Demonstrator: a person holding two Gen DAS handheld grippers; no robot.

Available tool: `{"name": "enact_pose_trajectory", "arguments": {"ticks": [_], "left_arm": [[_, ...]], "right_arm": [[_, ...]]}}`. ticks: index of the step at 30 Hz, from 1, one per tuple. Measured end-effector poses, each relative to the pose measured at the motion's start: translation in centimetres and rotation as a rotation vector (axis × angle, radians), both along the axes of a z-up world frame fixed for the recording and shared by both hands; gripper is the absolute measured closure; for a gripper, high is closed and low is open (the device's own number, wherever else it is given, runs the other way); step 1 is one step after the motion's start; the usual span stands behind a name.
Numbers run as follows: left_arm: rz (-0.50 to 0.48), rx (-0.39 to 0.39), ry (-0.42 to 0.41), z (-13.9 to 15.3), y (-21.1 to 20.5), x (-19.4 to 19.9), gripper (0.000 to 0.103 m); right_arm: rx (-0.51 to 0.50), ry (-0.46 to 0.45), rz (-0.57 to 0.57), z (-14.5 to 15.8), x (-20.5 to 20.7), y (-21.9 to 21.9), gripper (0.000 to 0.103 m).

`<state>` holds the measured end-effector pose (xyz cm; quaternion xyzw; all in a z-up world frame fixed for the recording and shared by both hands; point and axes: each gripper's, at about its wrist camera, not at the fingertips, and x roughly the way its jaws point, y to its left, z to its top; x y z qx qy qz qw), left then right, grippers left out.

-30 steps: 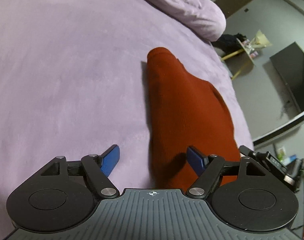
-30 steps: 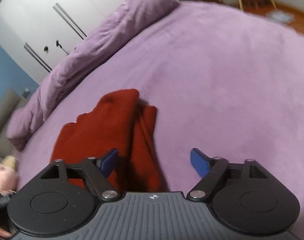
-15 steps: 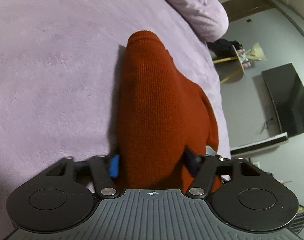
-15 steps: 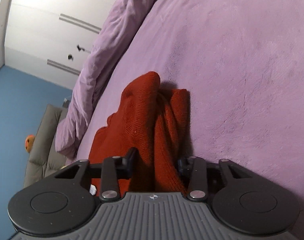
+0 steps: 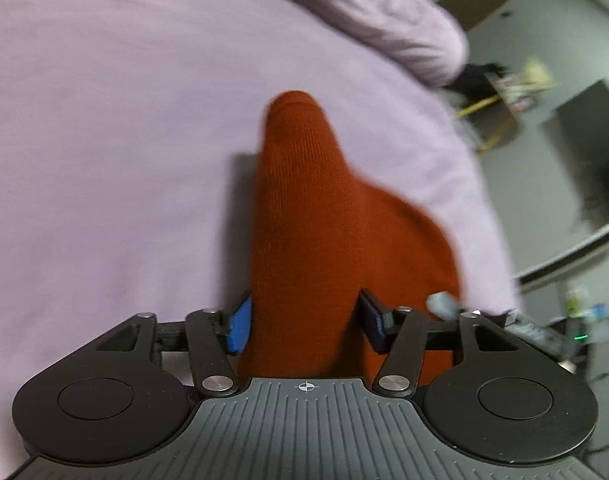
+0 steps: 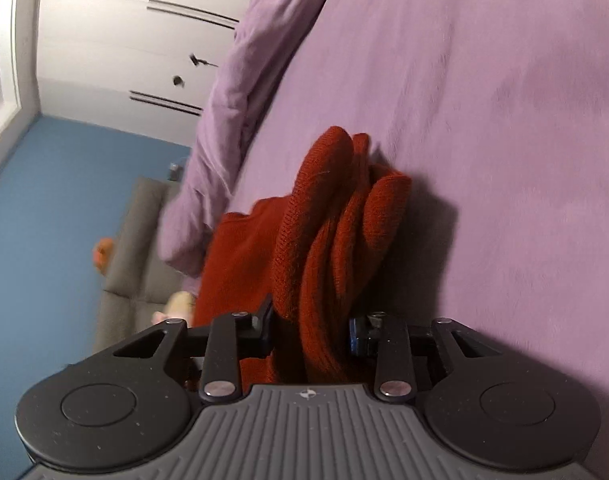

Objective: Fold small clothes

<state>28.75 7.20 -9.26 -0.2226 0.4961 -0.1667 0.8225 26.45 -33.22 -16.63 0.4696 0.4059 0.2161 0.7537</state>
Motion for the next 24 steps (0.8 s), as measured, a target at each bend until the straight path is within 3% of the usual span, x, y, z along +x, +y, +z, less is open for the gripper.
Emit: {"name": "enact_pose_trajectory", "arguments": {"ticks": [2, 5, 7, 10, 13, 15, 16, 18, 21, 24], "left_arm": [[0.032, 0.06, -0.019, 0.6, 1.2, -1.4, 0.044], [0.086, 0.114, -0.101, 2.4, 1.6, -2.1, 0.043], [0.111, 0.135, -0.164, 3.4, 0.4, -1.4, 0.037], [0.175, 0.14, -0.185, 3.2, -2.2, 1.2, 0.034], [0.216, 0.196, -0.207, 1.6, -4.9, 4.5, 0.035], [0.208, 0.245, -0.219, 0.6, -6.6, 5.8, 0.034], [0.19, 0.295, -0.248, -0.2, -7.4, 6.4, 0.032], [0.125, 0.417, -0.288, -2.2, -9.0, 7.1, 0.026], [0.126, 0.402, -0.307, -4.5, -9.2, 7.2, 0.023], [0.155, 0.37, -0.296, -4.8, -8.5, 7.2, 0.02]], "right_arm": [[-0.121, 0.017, -0.049, 0.9, -0.9, 0.4, 0.06], [-0.334, -0.006, -0.208, 4.1, -1.8, 0.8, 0.062], [-0.425, -0.068, -0.245, 6.4, -1.7, 2.6, 0.074], [-0.428, -0.109, -0.144, 8.2, 0.7, 7.2, 0.085], [-0.498, -0.139, -0.084, 7.6, 3.9, 11.0, 0.087], [-0.652, -0.144, -0.106, 6.5, 6.1, 12.1, 0.088], [-0.715, -0.144, -0.111, 5.5, 7.0, 12.0, 0.099], [-0.784, -0.184, -0.103, 3.7, 7.6, 10.9, 0.103], [-0.765, -0.241, -0.12, 2.7, 7.5, 10.0, 0.103], [-0.758, -0.272, -0.13, 1.9, 7.6, 10.1, 0.103]]}}
